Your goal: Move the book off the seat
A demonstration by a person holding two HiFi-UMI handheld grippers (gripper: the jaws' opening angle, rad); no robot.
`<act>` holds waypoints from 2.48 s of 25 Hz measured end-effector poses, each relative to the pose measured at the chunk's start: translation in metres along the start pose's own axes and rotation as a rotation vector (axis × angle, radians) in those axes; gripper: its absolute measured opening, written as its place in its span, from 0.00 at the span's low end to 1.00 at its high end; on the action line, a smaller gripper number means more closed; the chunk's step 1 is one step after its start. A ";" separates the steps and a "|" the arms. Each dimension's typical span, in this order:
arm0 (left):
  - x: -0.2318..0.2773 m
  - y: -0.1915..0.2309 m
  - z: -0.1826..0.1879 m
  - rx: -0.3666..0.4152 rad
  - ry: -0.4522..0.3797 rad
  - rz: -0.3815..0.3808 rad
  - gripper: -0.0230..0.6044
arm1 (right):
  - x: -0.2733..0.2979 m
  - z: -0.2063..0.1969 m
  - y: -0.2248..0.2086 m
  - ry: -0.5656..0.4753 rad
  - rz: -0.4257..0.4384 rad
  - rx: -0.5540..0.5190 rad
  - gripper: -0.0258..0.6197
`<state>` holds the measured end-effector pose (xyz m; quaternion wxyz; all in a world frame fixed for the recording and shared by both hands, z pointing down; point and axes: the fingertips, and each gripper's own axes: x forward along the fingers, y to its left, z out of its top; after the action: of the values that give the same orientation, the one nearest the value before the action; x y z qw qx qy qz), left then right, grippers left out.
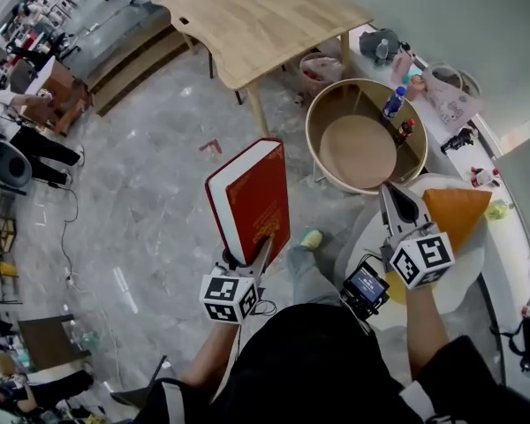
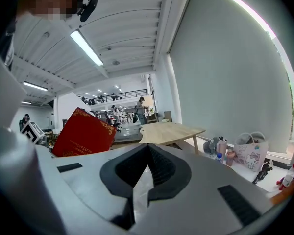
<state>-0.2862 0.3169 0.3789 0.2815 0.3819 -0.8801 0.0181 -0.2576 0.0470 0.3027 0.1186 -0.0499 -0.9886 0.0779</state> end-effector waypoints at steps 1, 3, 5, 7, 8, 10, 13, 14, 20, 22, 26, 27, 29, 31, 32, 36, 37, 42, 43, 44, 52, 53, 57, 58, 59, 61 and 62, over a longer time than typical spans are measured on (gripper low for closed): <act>0.007 0.004 0.005 0.008 0.001 -0.008 0.43 | 0.006 0.001 -0.002 -0.005 0.001 -0.008 0.05; 0.017 0.012 0.014 0.019 0.005 -0.018 0.43 | 0.020 0.004 -0.005 -0.005 -0.004 -0.029 0.05; 0.028 0.022 0.027 0.019 -0.001 -0.026 0.43 | 0.036 0.013 -0.011 -0.007 -0.016 -0.049 0.05; 0.041 0.032 0.040 0.025 -0.006 -0.040 0.43 | 0.053 0.022 -0.020 -0.022 -0.021 -0.074 0.05; 0.048 0.036 0.045 0.031 -0.005 -0.048 0.43 | 0.061 0.027 -0.025 -0.031 -0.023 -0.097 0.05; 0.065 0.046 0.055 0.038 0.002 -0.066 0.43 | 0.075 0.038 -0.038 -0.040 -0.046 -0.155 0.05; 0.090 0.060 0.073 0.041 0.005 -0.087 0.43 | 0.099 0.054 -0.058 -0.018 -0.118 -0.231 0.05; 0.097 0.063 0.079 0.042 0.005 -0.093 0.43 | 0.107 0.057 -0.064 -0.009 -0.135 -0.254 0.05; 0.135 0.076 0.110 0.057 0.011 -0.122 0.43 | 0.143 0.055 -0.110 0.044 -0.229 -0.413 0.05; 0.144 0.080 0.119 0.068 0.015 -0.128 0.43 | 0.154 0.051 -0.124 0.064 -0.241 -0.443 0.05; 0.159 0.090 0.135 0.082 0.015 -0.131 0.43 | 0.175 0.046 -0.153 0.070 -0.282 -0.487 0.05; 0.163 0.091 0.136 0.082 0.020 -0.133 0.43 | 0.180 0.041 -0.160 0.085 -0.291 -0.499 0.05; 0.169 0.090 0.138 0.088 0.034 -0.140 0.43 | 0.187 0.026 -0.169 0.126 -0.299 -0.501 0.05; 0.177 0.086 0.141 0.096 0.043 -0.152 0.43 | 0.187 0.014 -0.182 0.146 -0.312 -0.470 0.05; 0.181 0.084 0.143 0.096 0.045 -0.159 0.43 | 0.185 0.009 -0.192 0.150 -0.325 -0.453 0.05; 0.197 0.078 0.154 0.108 0.044 -0.190 0.43 | 0.173 0.004 -0.232 0.168 -0.406 -0.409 0.05; 0.200 0.077 0.157 0.117 0.043 -0.196 0.43 | 0.170 0.007 -0.235 0.159 -0.417 -0.393 0.05; 0.213 0.063 0.173 0.154 0.036 -0.236 0.43 | 0.137 -0.001 -0.233 0.229 -0.395 -0.509 0.05; 0.217 0.059 0.176 0.163 0.036 -0.245 0.43 | 0.128 -0.006 -0.234 0.244 -0.396 -0.509 0.05; 0.222 0.055 0.179 0.172 0.037 -0.257 0.43 | 0.119 -0.009 -0.237 0.254 -0.406 -0.505 0.05; 0.261 0.013 0.186 0.241 0.076 -0.394 0.43 | 0.049 -0.008 -0.247 0.123 -0.546 -0.217 0.05; 0.266 0.008 0.186 0.247 0.083 -0.411 0.43 | 0.047 -0.007 -0.243 0.096 -0.550 -0.178 0.05; 0.291 -0.013 0.185 0.272 0.115 -0.486 0.43 | 0.050 -0.003 -0.227 0.033 -0.561 -0.089 0.05; 0.298 -0.018 0.186 0.280 0.122 -0.503 0.43 | 0.053 -0.002 -0.225 0.029 -0.565 -0.085 0.05; 0.304 -0.022 0.188 0.288 0.129 -0.520 0.43 | 0.057 -0.001 -0.223 0.027 -0.571 -0.078 0.05; 0.315 -0.031 0.192 0.303 0.140 -0.556 0.43 | 0.062 0.000 -0.221 0.018 -0.585 -0.046 0.05; 0.320 -0.035 0.194 0.309 0.144 -0.576 0.43 | 0.063 0.002 -0.221 0.009 -0.594 -0.028 0.05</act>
<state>-0.5314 0.0323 0.3726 0.2753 0.6507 -0.7009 0.0978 -0.3367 -0.1633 0.3520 0.1401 0.2398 -0.9603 0.0261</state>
